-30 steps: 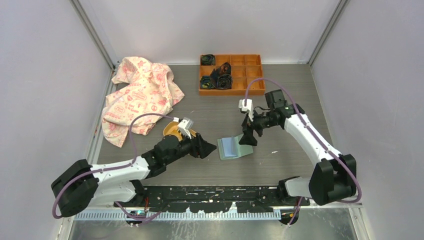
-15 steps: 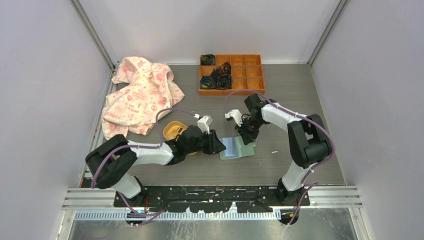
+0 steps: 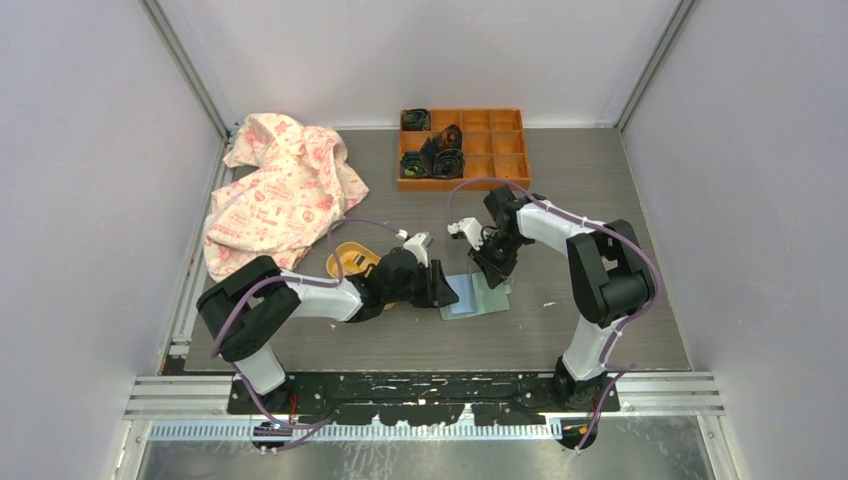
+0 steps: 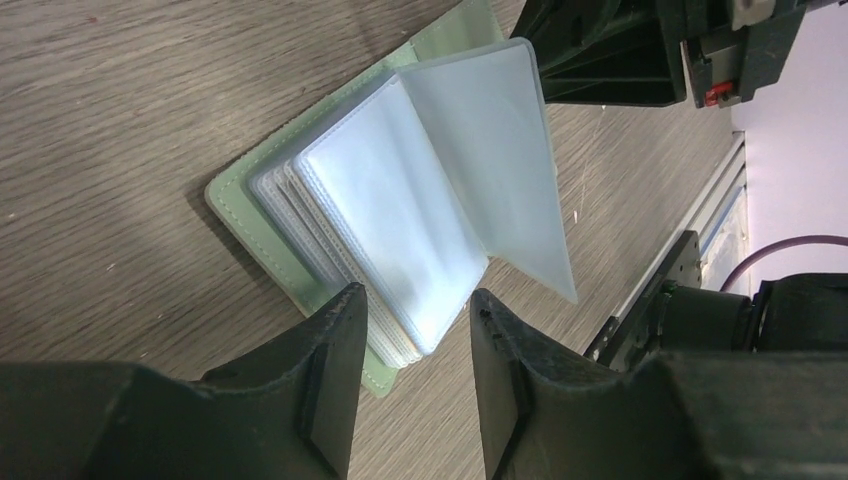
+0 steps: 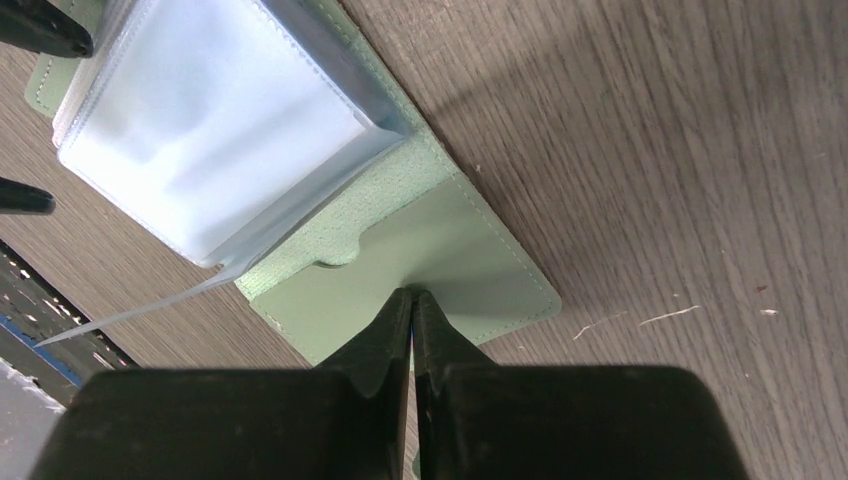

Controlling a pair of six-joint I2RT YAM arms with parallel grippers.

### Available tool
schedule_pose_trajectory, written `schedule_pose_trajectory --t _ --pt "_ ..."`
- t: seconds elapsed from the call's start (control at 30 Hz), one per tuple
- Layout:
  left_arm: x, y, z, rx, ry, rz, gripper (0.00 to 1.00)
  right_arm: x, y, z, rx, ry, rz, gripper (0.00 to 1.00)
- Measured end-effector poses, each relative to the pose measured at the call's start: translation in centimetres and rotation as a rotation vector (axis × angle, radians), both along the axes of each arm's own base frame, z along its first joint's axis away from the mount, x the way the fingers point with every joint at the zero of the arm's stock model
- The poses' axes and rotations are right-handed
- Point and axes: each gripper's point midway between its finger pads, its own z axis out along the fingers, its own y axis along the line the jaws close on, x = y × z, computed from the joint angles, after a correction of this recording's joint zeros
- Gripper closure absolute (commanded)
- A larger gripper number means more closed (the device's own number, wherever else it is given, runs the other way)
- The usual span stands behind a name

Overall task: Put the credit cards into the card holder
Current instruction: Open the card holder at the center of the board.

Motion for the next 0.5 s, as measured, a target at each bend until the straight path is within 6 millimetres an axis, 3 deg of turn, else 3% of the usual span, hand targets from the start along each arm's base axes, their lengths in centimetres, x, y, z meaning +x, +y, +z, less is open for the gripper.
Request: schedule_pose_trajectory --t 0.5 --pt "0.2 -1.3 -0.1 -0.025 0.042 -0.009 0.58 -0.2 -0.2 0.0 -0.018 0.019 -0.002 0.91"
